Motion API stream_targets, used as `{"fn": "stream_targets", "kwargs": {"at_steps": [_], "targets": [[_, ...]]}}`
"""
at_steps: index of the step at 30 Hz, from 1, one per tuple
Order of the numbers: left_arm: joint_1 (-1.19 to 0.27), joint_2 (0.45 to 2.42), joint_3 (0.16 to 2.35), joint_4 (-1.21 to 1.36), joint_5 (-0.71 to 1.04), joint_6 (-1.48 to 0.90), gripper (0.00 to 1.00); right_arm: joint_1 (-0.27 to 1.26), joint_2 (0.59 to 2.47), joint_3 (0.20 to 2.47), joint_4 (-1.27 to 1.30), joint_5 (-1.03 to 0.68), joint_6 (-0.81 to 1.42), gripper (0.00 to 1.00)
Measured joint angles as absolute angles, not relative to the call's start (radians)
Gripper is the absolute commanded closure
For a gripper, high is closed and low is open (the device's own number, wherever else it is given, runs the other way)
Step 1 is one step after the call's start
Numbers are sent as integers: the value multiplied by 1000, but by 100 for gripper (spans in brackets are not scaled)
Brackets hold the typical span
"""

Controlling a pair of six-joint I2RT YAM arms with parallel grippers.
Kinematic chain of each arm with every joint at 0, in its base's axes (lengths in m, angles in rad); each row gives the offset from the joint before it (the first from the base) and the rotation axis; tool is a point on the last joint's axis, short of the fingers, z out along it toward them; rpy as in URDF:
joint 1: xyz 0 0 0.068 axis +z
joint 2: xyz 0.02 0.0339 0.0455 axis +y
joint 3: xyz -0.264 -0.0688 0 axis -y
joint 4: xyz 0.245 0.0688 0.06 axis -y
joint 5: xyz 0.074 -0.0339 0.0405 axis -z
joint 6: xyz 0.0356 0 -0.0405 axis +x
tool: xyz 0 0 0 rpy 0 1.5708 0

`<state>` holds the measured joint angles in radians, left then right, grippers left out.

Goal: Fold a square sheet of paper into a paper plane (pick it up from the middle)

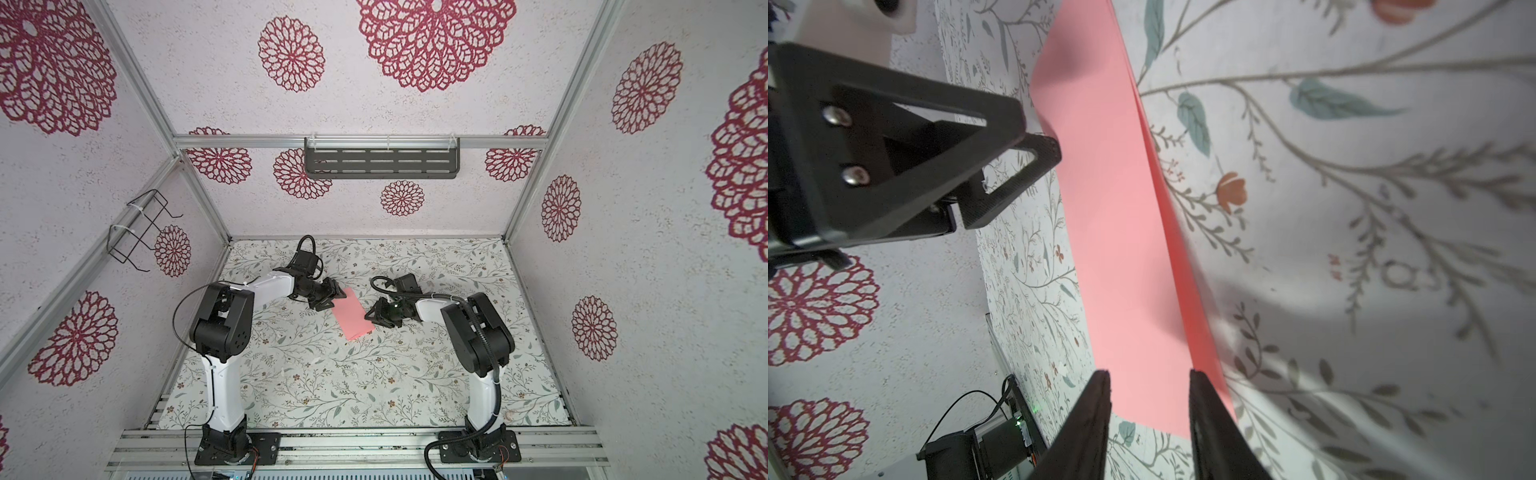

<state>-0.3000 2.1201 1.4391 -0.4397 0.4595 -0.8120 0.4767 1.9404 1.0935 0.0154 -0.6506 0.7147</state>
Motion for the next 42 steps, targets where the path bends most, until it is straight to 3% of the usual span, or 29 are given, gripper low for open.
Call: {"fn": "stream_targets", "kwargs": {"at_steps": [4, 18, 26, 29, 42], "targets": [[-300, 2120, 1437, -439, 458, -811, 40, 476, 1940, 1093, -27, -605, 701, 57], [-300, 2120, 1436, -439, 455, -804, 40, 481, 1940, 1049, 92, -710, 801, 71], [-300, 2120, 1436, -439, 455, -792, 40, 482, 1940, 1058, 102, -704, 833, 92], [-300, 2120, 1436, -439, 455, -791, 41, 489, 1940, 1080, 82, -699, 829, 95], [-298, 2120, 1426, -426, 459, -789, 41, 561, 2012, 1248, 45, -682, 794, 97]]}}
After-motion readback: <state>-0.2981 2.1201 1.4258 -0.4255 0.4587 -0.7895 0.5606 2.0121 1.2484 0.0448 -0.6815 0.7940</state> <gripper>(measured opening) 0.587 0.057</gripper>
